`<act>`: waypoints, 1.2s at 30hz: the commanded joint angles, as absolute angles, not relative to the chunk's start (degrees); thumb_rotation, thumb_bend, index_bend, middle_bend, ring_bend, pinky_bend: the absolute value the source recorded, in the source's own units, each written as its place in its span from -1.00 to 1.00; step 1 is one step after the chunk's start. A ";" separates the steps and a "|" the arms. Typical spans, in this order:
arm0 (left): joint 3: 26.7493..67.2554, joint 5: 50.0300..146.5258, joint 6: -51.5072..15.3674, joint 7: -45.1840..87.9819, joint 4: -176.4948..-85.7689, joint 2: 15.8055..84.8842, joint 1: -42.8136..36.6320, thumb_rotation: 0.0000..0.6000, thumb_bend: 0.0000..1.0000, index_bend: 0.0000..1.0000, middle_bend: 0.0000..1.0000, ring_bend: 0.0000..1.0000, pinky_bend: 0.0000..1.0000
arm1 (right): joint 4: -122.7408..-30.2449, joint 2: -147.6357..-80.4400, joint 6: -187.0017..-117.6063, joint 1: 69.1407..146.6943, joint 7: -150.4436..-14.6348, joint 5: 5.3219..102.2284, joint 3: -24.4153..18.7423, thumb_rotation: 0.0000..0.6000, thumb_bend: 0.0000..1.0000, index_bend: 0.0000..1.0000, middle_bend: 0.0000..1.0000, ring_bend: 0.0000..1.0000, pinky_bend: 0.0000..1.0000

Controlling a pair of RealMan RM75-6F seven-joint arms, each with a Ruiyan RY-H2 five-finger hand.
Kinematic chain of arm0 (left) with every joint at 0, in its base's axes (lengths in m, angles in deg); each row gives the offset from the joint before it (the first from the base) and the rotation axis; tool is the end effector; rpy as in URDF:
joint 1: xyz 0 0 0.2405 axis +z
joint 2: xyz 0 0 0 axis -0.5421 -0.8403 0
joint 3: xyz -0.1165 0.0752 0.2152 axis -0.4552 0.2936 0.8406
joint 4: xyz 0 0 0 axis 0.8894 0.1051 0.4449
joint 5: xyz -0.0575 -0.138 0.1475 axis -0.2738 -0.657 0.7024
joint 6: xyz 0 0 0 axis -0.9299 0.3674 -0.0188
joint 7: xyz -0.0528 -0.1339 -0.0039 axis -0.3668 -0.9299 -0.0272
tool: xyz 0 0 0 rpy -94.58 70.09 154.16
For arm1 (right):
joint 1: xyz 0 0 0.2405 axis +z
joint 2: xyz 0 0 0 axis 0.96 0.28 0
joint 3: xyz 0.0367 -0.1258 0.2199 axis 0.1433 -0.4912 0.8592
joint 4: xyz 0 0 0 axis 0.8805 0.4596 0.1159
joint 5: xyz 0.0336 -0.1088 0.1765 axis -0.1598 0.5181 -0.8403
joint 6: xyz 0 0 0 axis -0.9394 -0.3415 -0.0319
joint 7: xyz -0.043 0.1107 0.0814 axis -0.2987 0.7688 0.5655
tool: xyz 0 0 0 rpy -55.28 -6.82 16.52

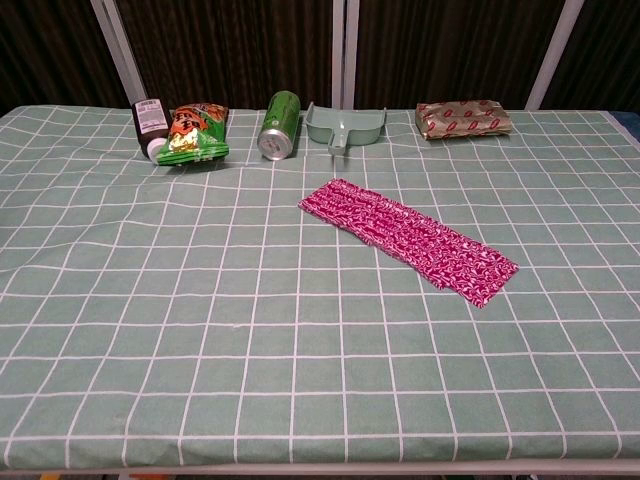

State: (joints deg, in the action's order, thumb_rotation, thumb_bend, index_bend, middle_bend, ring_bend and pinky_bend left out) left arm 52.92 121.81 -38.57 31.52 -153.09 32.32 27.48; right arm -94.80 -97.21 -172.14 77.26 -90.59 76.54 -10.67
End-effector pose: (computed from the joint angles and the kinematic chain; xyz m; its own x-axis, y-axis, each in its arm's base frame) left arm -0.3043 0.1808 0.1489 0.5090 0.0195 0.8605 0.8607 -0.0008 -0.5091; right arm -0.3130 -0.1716 0.1418 0.4573 -0.0456 0.8882 -0.8887 0.0135 0.4582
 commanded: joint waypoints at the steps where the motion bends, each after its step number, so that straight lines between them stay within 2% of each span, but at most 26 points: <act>1: 52.92 121.70 -38.28 31.57 -153.80 31.97 27.35 1.00 -0.66 -0.85 -0.98 -1.00 -0.71 | -94.92 -97.13 -171.47 77.66 -90.85 76.34 -10.58 1.00 -0.58 -1.00 -1.00 -1.00 -1.00; 14: 52.99 122.38 -38.21 32.55 -155.53 31.28 26.98 1.00 -0.67 -0.85 -0.98 -1.00 -0.71 | -96.00 -97.77 -168.68 79.41 -92.36 77.41 -11.30 1.00 -0.58 -1.00 -1.00 -1.00 -1.00; 20: 53.20 122.57 -38.41 31.61 -154.85 31.78 27.18 1.00 -0.67 -0.85 -0.98 -1.00 -0.71 | -94.63 -98.76 -168.30 80.08 -92.73 78.88 -11.79 1.00 -0.51 -1.00 -1.00 -1.00 -1.00; 21: 53.26 122.64 -38.34 31.43 -154.76 31.85 27.15 1.00 -0.66 -0.85 -0.98 -1.00 -0.71 | -94.38 -98.87 -168.32 80.23 -92.58 79.25 -11.84 1.00 -0.49 -1.00 -1.00 -1.00 -0.99; 23: 53.34 122.85 -38.32 31.50 -154.64 31.84 27.11 1.00 -0.67 -0.85 -0.98 -1.00 -0.71 | -94.36 -98.79 -168.15 80.50 -92.90 79.62 -11.90 1.00 -0.43 -1.00 -0.96 -0.90 -0.82; 24: 53.34 123.02 -38.44 31.55 -154.59 31.83 27.11 1.00 -0.66 -0.85 -0.98 -1.00 -0.71 | -94.68 -98.61 -167.81 80.76 -93.27 79.75 -11.94 1.00 -0.37 -1.00 -0.88 -0.77 -0.61; 25: 53.31 123.09 -38.53 31.55 -154.60 31.84 27.11 1.00 -0.67 -0.85 -0.98 -1.00 -0.71 | -95.02 -98.50 -167.57 81.02 -93.66 79.81 -11.86 1.00 -0.28 -1.00 -0.71 -0.53 -0.33; 26: 53.27 123.10 -38.60 31.51 -154.62 31.83 27.12 1.00 -0.67 -0.85 -0.98 -1.00 -0.71 | -95.37 -98.46 -167.33 81.28 -94.23 79.82 -11.74 1.00 -0.20 -1.00 -0.47 -0.30 -0.12; 27: 53.21 123.03 -38.64 31.45 -154.70 31.79 27.12 1.00 -0.67 -0.85 -0.98 -1.00 -0.71 | -95.96 -98.40 -166.50 81.72 -95.04 79.57 -11.71 1.00 -0.04 -1.00 -0.10 0.02 0.11; 28: 53.17 122.99 -38.67 31.43 -154.78 31.74 27.13 1.00 -0.67 -0.85 -0.98 -1.00 -0.71 | -96.49 -98.27 -165.49 82.14 -95.94 79.21 -11.80 1.00 0.10 -0.99 0.19 0.25 0.28; 30: 53.17 123.01 -38.88 31.41 -154.91 31.67 27.23 1.00 -0.66 -0.85 -0.98 -1.00 -0.71 | -97.13 -98.53 -163.86 82.98 -99.92 78.40 -11.72 1.00 0.35 -0.91 0.53 0.52 0.45; 33: 53.34 123.34 -39.42 31.22 -154.96 31.63 27.54 1.00 -0.67 -0.85 -0.98 -1.00 -0.71 | -96.84 -100.91 -162.91 83.74 -105.59 77.61 -11.55 1.00 0.56 -0.78 0.67 0.64 0.50; 36: 53.54 123.40 -39.44 30.81 -154.90 31.38 27.72 1.00 -0.66 -0.85 -0.98 -1.00 -0.71 | -97.41 -102.82 -159.98 85.11 -108.12 75.73 -11.45 1.00 0.69 -0.76 0.71 0.67 0.52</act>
State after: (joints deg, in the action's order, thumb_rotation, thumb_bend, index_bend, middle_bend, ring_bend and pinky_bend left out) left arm 53.49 123.39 -39.45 30.90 -154.91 31.47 27.68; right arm -96.85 -100.88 -162.50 83.67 -105.35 77.44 -11.62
